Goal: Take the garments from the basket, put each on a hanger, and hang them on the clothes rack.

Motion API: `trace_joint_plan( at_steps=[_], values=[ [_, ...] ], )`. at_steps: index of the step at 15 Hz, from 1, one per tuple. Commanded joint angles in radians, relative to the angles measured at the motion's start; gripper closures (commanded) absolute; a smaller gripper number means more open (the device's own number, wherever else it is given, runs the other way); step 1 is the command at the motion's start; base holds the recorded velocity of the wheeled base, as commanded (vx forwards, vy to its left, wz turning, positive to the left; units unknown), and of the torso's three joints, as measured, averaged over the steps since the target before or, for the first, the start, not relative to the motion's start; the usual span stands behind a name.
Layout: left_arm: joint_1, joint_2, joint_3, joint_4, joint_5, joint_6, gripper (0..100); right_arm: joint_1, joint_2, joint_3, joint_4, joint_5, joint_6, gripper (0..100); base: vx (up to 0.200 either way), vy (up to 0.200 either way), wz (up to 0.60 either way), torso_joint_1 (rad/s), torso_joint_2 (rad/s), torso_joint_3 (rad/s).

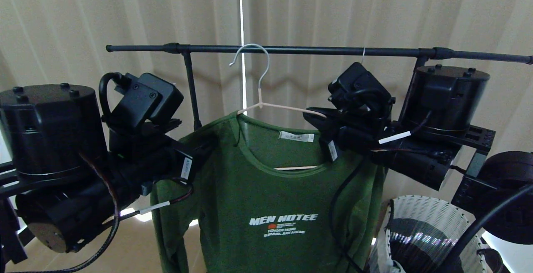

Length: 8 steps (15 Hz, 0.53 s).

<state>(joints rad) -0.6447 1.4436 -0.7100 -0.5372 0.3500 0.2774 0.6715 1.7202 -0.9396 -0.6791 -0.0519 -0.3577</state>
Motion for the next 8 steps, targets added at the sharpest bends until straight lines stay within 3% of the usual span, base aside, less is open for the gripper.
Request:
trace_joint_plan(
  at_steps=[1,8],
  values=[
    [0.0,-0.015,0.001,0.0,-0.005,0.0,0,-0.003,-0.019,0.007,0.0,-0.003,0.0,100,0.0,0.0,0.0,0.0,0.0,0.0],
    [0.01,-0.144,0.049,0.002,-0.014,-0.007,0,-0.096,-0.076,0.077,-0.005,-0.028,0.002,100,0.0,0.0,0.0,0.0,0.0,0.0]
  ],
)
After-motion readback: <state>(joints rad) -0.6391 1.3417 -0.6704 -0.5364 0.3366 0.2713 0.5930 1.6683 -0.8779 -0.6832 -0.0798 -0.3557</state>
